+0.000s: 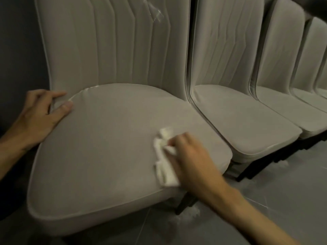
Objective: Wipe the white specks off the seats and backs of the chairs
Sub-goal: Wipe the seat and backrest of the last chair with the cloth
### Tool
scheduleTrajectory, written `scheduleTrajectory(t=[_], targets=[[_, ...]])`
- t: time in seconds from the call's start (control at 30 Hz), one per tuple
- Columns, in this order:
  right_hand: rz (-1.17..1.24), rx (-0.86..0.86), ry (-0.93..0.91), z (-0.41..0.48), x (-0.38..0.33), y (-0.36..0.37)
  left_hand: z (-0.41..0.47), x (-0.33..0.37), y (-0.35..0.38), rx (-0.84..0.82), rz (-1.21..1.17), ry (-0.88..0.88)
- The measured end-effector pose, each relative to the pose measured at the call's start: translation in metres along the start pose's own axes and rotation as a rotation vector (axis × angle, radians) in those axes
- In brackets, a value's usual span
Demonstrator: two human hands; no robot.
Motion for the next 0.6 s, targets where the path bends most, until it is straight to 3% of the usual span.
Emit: scheduleTrajectory(t=[0.13, 0.2, 0.3, 0.37, 0.53, 0.6], targets=[[0.090, -0.176, -0.280, -0.009, -0.051, 0.012, -0.010, 0.048, -0.009, -0.044, -0.017, 0.060], [0.029, -0.124, -0.203, -0.004, -0.023, -0.001, -0.012, 0.064, -0.012, -0.074, -0.017, 0.045], [-0.060, 0.001, 0.056, -0.005, 0.026, -0.021, -0.015, 0.079, -0.012, -0.099, -0.028, -0.016], [-0.061, 0.047, 0.095, -0.010, 0.017, -0.015, -0.017, 0.086, -0.013, -0.108, -0.027, -0.042], [0.081, -0.127, -0.281, -0.006, -0.088, 0.029, -0.019, 0.092, -0.017, -0.095, -0.044, -0.058], [0.091, -0.195, -0.397, -0.005, -0.096, 0.026, -0.018, 0.092, -0.018, -0.092, -0.049, -0.059]])
Point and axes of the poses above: each hand's wrist, its own z-axis towards the middle knuckle, its own y-axis out of the palm, x = y × z, the point moved 1 cm from there along z, towards the middle knuckle, and after that the axes turned 12 degrees about y, right-handed, at the moved point
